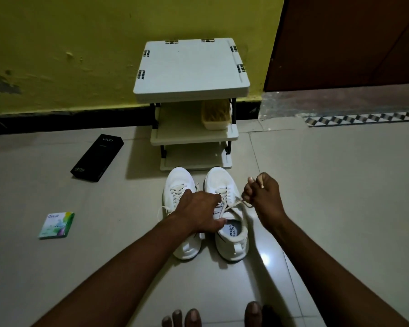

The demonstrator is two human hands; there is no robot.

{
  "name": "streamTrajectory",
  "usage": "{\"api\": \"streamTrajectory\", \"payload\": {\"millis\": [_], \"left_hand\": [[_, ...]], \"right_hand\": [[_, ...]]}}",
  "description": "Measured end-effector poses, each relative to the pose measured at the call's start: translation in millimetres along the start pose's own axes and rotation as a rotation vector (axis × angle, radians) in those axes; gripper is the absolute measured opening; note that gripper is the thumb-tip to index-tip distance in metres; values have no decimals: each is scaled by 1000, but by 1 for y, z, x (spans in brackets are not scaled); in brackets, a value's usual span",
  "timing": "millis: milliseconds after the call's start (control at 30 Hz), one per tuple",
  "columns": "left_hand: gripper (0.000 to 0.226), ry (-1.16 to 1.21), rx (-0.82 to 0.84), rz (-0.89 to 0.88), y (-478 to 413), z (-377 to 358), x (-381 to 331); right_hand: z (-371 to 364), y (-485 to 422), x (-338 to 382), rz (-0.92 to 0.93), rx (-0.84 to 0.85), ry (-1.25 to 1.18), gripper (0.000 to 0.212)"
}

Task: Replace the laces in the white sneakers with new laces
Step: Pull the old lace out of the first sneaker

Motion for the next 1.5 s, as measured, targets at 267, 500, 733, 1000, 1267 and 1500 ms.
{"api": "streamTrajectory", "payload": {"millis": [267,500,733,1000,1267,1500], "left_hand": [[39,30,-14,-14,-1,1,0],[37,77,-78,-17,-1,-2,-3],[49,103,-114,10,0,-4,-3],[48,225,-141,82,5,-3,-9],[32,247,-343,171,18,1,-16],[14,498,-316,311,20,1,-16]], "right_hand": [[-10,-4,27,352,663,1268,12],[-27,-3,36,633,560,1202,30],[-5,15,-1,528,142,856,25],[0,16,-8,237,136,589,24],[3,14,4,414,452,791,21],[-4,11,13,567,513,1009,14]]}}
Point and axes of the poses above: each hand's wrist, its own y-axis away from the middle knuckle, its own z-axis out of the back of the hand, x = y × z, the point moved 4 cm from there along -y, towards the middle knuckle, and after that the axes turned 1 degree about x, right-handed, at the moved point
